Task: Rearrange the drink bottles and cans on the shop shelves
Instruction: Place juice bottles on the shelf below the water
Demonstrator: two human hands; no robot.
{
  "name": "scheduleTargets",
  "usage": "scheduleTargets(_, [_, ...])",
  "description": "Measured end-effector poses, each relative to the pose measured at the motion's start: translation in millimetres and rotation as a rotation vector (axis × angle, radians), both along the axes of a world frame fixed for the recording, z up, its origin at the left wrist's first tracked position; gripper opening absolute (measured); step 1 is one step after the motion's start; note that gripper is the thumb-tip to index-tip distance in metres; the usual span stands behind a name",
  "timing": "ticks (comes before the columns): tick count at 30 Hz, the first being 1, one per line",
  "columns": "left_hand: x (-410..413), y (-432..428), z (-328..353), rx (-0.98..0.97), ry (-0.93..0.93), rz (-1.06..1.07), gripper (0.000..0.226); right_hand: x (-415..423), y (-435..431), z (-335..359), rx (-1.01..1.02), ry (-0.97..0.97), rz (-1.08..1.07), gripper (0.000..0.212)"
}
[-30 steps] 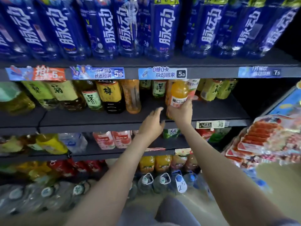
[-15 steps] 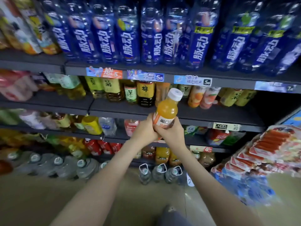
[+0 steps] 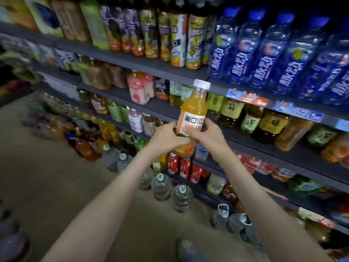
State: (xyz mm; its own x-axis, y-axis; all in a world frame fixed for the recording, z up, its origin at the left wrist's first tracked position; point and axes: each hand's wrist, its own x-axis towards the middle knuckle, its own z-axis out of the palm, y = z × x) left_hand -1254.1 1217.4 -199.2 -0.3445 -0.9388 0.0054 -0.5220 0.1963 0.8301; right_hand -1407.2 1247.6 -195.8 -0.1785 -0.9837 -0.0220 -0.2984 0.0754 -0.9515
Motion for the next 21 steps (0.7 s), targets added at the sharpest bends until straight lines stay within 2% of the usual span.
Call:
scheduleTargets(5, [74,-60,8,0.031,0.295,0.137,0.059,78,-77,21,-0.095,0.068,0.037,0.04])
scheduleTargets(7, [107,-91,12,-0.009,0.36,0.165,0.059,113,-114,27,-0.135,0.048,0.042,0.041])
scheduleTargets(12, [189,-177,45,-0.176,0.327,0.22,0.054,200,-216,57,-0.235,-0.001,0.079,0.046])
scheduleTargets(17, [276,-257,70,-0.274,0.42,0.343,0.059,293,-308,98,-0.339,-0.068,0.113,0.039])
scheduleTargets(21, [354,-312,97,-0.377,0.336,0.33,0.061,368,-365,126,-0.431,-0.122,0.153,0.034])
